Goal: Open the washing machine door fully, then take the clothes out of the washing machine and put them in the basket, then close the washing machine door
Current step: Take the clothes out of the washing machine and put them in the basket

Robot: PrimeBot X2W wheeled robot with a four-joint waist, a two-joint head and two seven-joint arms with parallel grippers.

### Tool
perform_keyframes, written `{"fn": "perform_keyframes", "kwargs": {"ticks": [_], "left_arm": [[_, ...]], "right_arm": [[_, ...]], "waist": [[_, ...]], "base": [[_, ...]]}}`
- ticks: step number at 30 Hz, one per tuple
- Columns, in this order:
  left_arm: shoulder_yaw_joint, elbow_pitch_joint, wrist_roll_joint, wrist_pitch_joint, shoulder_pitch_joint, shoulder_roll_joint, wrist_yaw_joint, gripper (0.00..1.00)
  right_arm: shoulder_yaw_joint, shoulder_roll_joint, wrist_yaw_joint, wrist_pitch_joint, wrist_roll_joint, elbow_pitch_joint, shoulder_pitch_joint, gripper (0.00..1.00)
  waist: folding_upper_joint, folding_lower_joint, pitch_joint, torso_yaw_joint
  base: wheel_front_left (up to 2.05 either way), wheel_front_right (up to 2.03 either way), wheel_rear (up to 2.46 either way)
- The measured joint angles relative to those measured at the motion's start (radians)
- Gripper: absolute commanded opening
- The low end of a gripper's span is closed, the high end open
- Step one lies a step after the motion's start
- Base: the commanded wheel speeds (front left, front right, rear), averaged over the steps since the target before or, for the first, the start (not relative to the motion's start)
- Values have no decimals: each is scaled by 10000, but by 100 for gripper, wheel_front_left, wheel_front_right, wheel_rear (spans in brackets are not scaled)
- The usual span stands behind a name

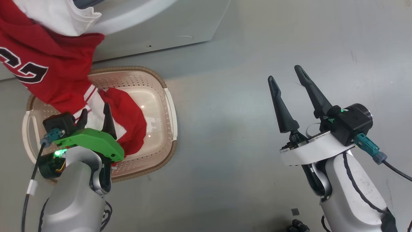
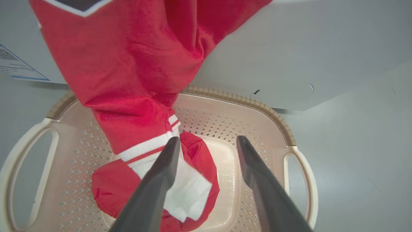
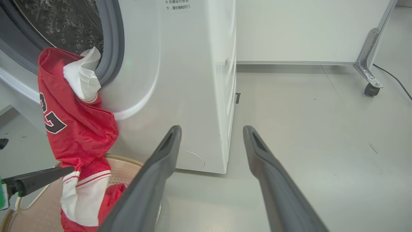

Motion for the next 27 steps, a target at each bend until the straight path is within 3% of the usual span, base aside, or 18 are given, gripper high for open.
{"fn": "perform_keyframes", "kwargs": {"ticks": [15,27], "left_arm": [[-88,1465,-128,-596,-636,-33,-274,100],[-360,1810,502,-878,-789,-42,-412,100]], "right_arm": [[-130,13,6,0,48,180,-80,100],[-221,29,79,0,140,489,-80,100]], "waist": [[0,0,-27,15],[0,0,-471,222]], "base": [[0,0,0],[0,0,0]]}}
